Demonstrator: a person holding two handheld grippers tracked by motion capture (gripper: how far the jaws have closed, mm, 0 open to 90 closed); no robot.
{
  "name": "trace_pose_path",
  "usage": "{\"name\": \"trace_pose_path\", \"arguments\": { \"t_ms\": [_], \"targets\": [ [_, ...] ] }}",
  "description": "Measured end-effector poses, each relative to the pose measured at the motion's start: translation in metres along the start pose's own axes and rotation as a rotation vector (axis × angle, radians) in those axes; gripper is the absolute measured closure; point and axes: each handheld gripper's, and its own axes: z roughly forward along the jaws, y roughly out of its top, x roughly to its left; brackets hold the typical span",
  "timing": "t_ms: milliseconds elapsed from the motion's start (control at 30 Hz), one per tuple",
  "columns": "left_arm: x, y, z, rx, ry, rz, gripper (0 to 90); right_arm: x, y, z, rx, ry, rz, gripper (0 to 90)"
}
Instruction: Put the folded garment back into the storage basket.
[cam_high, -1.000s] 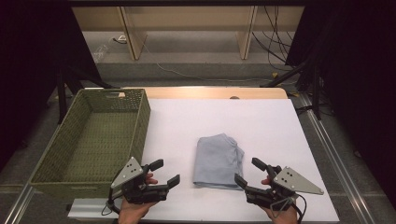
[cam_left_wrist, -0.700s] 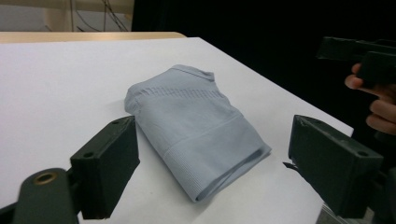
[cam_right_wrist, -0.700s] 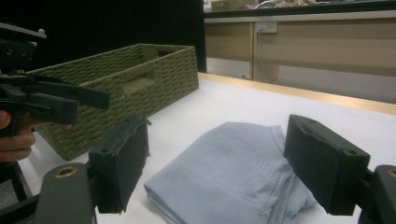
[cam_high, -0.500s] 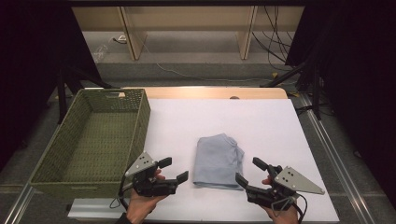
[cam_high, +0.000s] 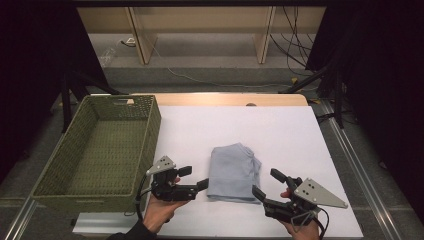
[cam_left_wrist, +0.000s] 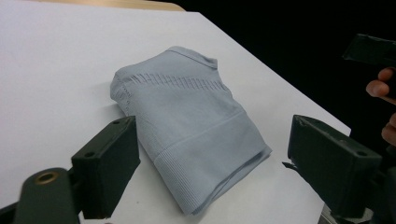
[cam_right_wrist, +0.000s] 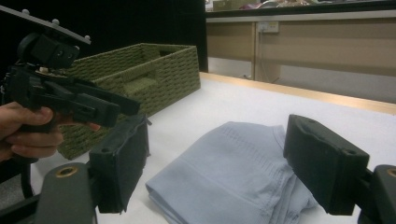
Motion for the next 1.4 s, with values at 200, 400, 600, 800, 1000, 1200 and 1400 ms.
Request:
{"name": "trace_pose_path", "arguments": {
  "t_ms": [200,400,600,800,1000,1200,1400],
  "targets": [
    [0.003,0.004,0.01,0.034,0.023,-0.017,16.3,0.0,0.0,0.0,0.0,-0.001,-0.001,23.2],
    [0.006,0.007,0.022,0.076,0.032,-0.028,16.2,0.0,0.0,0.0,0.0,-0.001,0.0,23.4],
    [0.008,0.009,0.032,0.109,0.03,-0.044,16.4,0.0,0.0,0.0,0.0,-0.003,0.0,23.6],
    [0.008,0.008,0.042,0.152,0.025,-0.04,16.3,0.001,0.0,0.0,0.001,0.0,-0.004,23.6],
    [0.01,0.01,0.05,0.174,0.025,-0.056,16.5,0.001,0.0,0.0,-0.001,0.002,-0.003,23.6],
    [0.012,0.011,0.059,0.219,0.028,-0.038,17.5,0.001,0.0,0.0,0.001,0.004,-0.004,23.7],
    [0.015,0.01,0.066,0.244,0.038,-0.03,17.4,0.001,0.0,0.0,0.003,0.004,-0.002,23.7]
  ]
}}
